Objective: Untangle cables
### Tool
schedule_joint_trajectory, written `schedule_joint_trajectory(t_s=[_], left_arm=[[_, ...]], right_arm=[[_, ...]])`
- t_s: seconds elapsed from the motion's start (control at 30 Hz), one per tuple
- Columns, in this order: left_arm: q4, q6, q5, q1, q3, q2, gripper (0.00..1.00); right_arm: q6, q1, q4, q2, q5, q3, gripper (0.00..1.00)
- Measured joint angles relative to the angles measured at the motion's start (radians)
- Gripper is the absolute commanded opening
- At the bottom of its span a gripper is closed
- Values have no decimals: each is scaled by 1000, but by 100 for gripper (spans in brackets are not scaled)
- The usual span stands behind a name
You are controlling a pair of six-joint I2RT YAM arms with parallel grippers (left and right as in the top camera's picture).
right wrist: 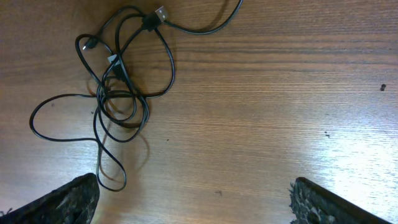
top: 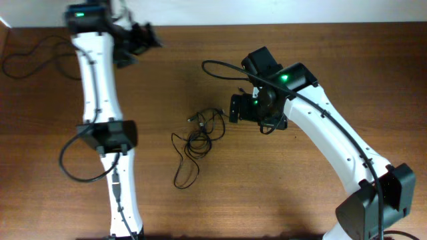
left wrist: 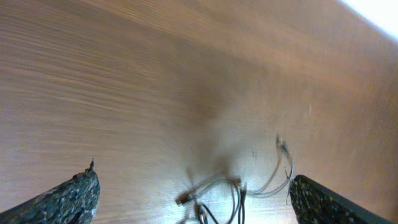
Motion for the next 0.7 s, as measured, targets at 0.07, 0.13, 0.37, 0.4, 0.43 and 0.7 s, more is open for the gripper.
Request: schedule_joint_trajectory(t_s=[0.07,0.13,0.37,0.4,0.43,0.7], left_arm=[[-1,60,-24,-96,-68,0,99],[-4,88,-37,-169,-127,0,99],[0,152,-68,-203,-441,-151,99],[0,158,-84,-203,-536,-232,99],[-6,161,-103,-203,-644,-343,99],[5,167,-196,-204,-1223,-826,99]], right_arm=[[1,0,-12,0,-4,0,98],[1,-1,-58,0,-7,0,99],[-1,-129,-192,-11,26,0,98],[-1,-151,-191,-14,28,0,98],[-2,-171,-188,-18,30,0,98],[0,-178,-172,-20,16,0,98]])
